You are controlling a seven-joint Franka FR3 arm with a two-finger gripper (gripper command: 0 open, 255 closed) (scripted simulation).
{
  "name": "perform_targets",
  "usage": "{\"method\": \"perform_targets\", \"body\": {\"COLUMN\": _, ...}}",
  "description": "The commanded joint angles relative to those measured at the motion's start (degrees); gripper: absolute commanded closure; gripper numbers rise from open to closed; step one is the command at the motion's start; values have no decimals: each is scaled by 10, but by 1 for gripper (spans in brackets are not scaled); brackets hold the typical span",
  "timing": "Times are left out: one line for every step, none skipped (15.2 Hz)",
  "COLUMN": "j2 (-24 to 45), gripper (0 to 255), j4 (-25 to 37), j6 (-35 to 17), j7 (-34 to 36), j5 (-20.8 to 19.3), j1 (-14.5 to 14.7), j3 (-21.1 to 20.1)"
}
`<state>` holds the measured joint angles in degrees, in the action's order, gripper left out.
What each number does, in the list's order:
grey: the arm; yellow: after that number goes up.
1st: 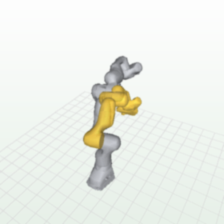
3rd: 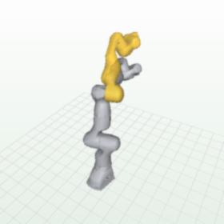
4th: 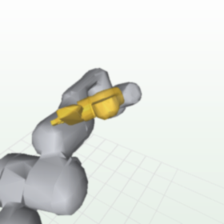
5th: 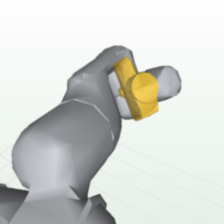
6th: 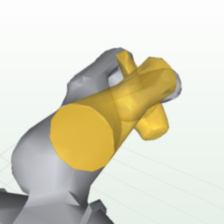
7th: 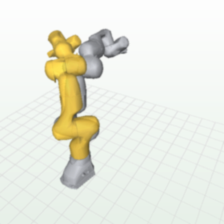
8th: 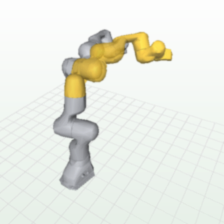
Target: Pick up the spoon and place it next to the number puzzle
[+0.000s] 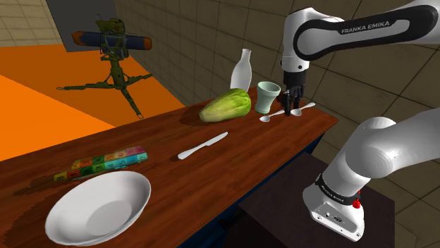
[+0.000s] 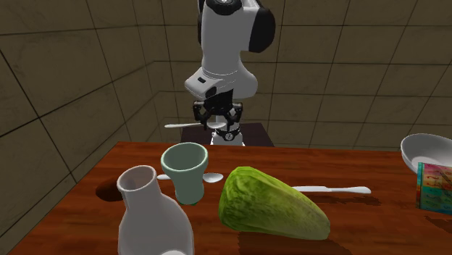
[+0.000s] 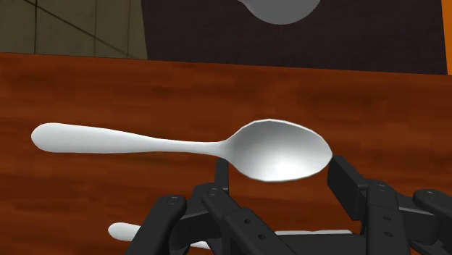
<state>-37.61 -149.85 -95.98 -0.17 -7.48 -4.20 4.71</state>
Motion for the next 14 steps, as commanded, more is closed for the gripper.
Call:
{"method": "perform_targets", "body": {"j2": -3, "gripper": 255, "j4": 14, "j6": 17, "j7": -2, "j5": 0, "j1": 0, "j3": 0}}
{"method": "perform_targets", "body": {"j2": -4, "gripper": 255, "j4": 21, "j6": 25, "j7": -3, "j5": 0, "j1": 0, "j3": -1}}
{"method": "perform_targets", "body": {"j2": -6, "gripper": 255, "j4": 28, "j6": 33, "j7": -4, "j5": 1, "j1": 0, "j3": -1}}
{"method": "perform_targets", "body": {"j2": -7, "gripper": 255, "j4": 34, "j6": 41, "j7": -4, "j5": 1, "j1": 0, "j3": -2}}
{"method": "perform_targets", "body": {"j2": -8, "gripper": 255, "j4": 41, "j6": 49, "j7": -5, "j5": 2, "j1": 0, "j3": -2}}
{"method": "perform_targets", "body": {"j2": -9, "gripper": 255, "j4": 49, "j6": 57, "j7": -5, "j5": 2, "j1": 0, "j3": -3}}
{"method": "perform_targets", "body": {"j2": -9, "gripper": 255, "j4": 56, "j6": 65, "j7": -6, "j5": 3, "j1": 0, "j3": -3}}
{"method": "perform_targets", "body": {"j2": -10, "gripper": 255, "j4": 63, "j6": 73, "j7": -7, "j5": 3, "j1": 0, "j3": -4}}
{"method": "perform_targets", "body": {"j2": -11, "gripper": 255, "j4": 70, "j6": 81, "j7": -7, "j5": 3, "j1": 0, "j3": -4}}
{"method": "perform_targets", "body": {"j2": -11, "gripper": 255, "j4": 78, "j6": 89, "j7": -8, "j5": 4, "j1": 0, "j3": -4}}
{"method": "perform_targets", "body": {"j2": -11, "gripper": 255, "j4": 84, "j6": 95, "j7": -8, "j5": 4, "j1": 0, "j3": -5}}
{"method": "perform_targets", "body": {"j2": -13, "gripper": 255, "j4": 82, "j6": 97, "j7": 6, "j5": 15, "j1": 7, "j3": -17}}
{"method": "perform_targets", "body": {"j2": -15, "gripper": 255, "j4": 81, "j6": 98, "j7": 20, "j5": 27, "j1": 14, "j3": -29}}
{"method": "perform_targets", "body": {"j2": -16, "gripper": 255, "j4": 81, "j6": 100, "j7": 34, "j5": 39, "j1": 20, "j3": -41}}
